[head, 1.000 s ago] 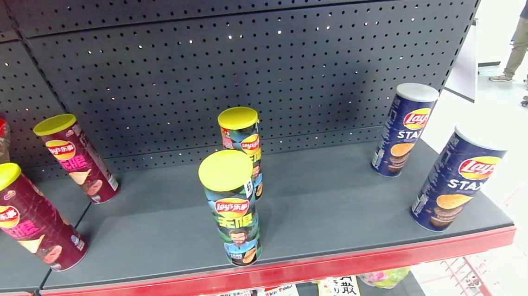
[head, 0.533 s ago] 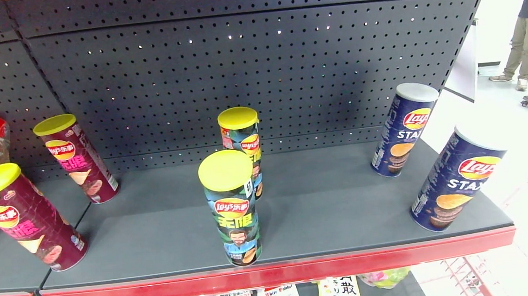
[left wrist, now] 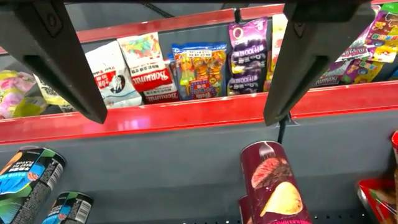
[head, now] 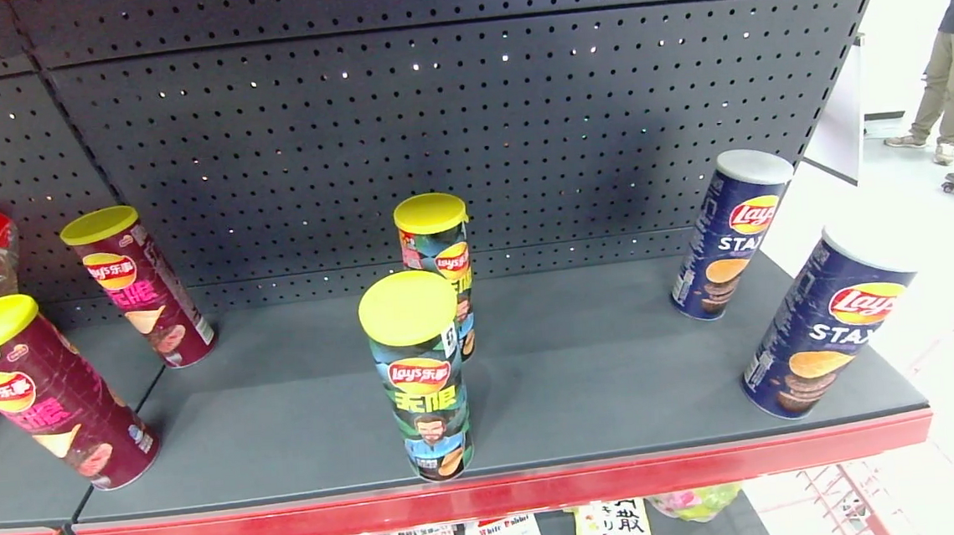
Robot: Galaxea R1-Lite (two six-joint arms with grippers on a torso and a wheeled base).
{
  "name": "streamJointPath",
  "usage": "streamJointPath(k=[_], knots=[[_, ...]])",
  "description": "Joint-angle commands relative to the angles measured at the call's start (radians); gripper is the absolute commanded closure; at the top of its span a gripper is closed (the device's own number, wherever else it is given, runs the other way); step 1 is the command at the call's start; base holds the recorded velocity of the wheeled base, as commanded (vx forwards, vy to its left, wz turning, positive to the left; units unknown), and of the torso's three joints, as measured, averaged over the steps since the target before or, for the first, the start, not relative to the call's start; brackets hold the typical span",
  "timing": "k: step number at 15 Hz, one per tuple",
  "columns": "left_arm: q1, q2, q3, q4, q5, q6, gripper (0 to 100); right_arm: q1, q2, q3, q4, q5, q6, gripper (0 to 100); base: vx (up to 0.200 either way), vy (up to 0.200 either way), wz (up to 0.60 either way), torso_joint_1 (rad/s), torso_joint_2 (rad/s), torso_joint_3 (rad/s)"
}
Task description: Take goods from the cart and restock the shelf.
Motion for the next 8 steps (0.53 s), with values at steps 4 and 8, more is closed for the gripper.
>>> streamJointPath(k=[4, 8], knots=[[0.0, 0.005, 0.0, 0.0, 0.01, 0.0, 0, 0.001, -0.001, 0.002, -0.013, 0.007, -0.007, 0, 0.0, 0.0, 0.0, 0.0, 0.0, 0.0], [0.0, 0.003, 0.0, 0.0, 0.011, 0.0, 0, 0.001, -0.001, 0.002, -0.013, 0.007, -0.007, 0, 0.0, 0.0, 0.0, 0.0, 0.0, 0.0]])
